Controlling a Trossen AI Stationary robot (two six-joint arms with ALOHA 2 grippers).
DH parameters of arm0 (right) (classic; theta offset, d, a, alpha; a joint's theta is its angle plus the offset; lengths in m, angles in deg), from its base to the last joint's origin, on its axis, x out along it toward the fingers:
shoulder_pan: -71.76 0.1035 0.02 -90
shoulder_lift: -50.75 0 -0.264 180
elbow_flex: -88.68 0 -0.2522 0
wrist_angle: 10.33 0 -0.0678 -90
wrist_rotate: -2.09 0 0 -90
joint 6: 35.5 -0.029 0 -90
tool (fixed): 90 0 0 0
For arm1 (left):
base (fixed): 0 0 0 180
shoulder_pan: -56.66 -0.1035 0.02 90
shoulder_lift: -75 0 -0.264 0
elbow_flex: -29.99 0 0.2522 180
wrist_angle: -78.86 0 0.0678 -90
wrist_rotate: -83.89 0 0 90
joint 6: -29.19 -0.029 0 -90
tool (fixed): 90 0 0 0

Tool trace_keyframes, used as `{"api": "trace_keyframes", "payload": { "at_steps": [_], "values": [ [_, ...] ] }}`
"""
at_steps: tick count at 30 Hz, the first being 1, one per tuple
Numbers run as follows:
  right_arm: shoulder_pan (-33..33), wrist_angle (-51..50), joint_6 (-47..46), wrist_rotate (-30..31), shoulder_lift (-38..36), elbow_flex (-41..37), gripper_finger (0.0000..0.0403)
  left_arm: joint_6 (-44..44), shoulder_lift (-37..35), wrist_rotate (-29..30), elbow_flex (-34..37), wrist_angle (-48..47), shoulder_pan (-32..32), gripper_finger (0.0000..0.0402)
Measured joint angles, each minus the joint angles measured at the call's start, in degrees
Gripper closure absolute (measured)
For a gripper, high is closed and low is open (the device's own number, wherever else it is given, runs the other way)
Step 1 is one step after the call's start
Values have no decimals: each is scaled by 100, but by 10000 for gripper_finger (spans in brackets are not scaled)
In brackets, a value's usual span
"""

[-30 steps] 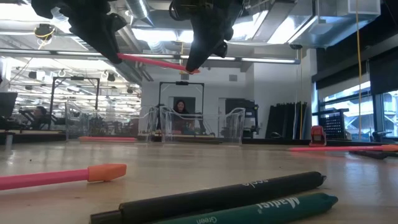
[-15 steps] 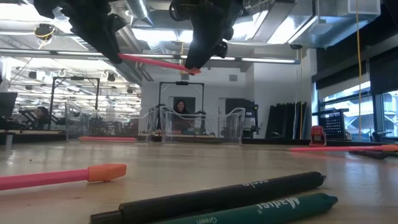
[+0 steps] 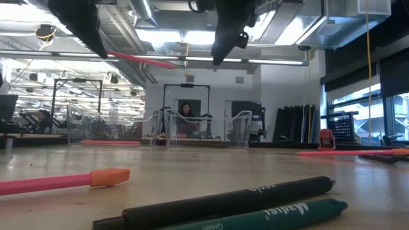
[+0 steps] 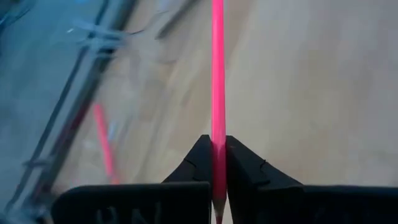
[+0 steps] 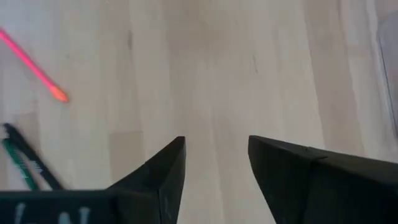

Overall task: Sort crayons/erasers/pens/pencils in bins
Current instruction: Put the pink pencil into the top left transparent bin

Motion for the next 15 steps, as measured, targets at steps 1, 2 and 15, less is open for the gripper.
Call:
{"api": "trace_keyframes", "payload": {
  "at_steps": [1,2,15],
  "values": [
    [0,11,0,0,-19,0,226,6,-99,45,-1,-79,-124,393],
    [4,43,0,-6,-45,0,226,-1,-168,77,-1,-143,-259,393],
    [0,175,22,6,-104,0,226,-455,143,-378,1,-417,-2953,393]
  ]
}}
